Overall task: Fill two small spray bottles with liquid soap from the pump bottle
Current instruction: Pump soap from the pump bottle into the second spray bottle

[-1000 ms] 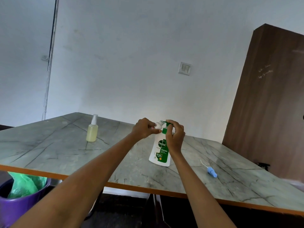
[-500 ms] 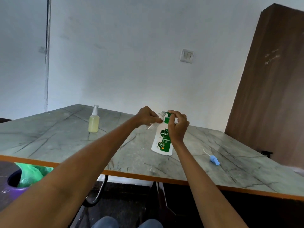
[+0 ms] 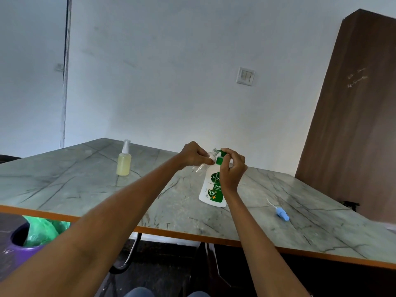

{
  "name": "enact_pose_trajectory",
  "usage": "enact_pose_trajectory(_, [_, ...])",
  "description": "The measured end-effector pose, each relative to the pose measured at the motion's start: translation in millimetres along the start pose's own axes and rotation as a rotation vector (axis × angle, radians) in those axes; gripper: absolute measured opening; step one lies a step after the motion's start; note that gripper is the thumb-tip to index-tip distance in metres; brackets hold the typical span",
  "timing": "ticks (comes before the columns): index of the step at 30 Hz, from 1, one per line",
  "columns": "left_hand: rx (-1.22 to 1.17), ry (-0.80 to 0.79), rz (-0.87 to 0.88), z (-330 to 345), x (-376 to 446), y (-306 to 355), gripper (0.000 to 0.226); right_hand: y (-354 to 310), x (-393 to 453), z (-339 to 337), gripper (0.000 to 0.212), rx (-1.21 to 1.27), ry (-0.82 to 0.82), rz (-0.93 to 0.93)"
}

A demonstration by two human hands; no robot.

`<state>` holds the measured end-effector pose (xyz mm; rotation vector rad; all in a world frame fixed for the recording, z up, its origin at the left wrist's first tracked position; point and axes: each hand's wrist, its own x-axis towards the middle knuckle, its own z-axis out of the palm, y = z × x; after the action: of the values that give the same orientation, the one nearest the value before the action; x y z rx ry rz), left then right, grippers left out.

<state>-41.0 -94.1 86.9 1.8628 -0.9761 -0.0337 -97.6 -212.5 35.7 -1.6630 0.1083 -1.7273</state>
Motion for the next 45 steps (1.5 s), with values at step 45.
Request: enact_pose_trajectory(45, [0.033,0.023,0.004,-2.7,0.0,4.6,0.033,-3.5,3.6,0.6,0.043,-0.096,-0.019,0.032])
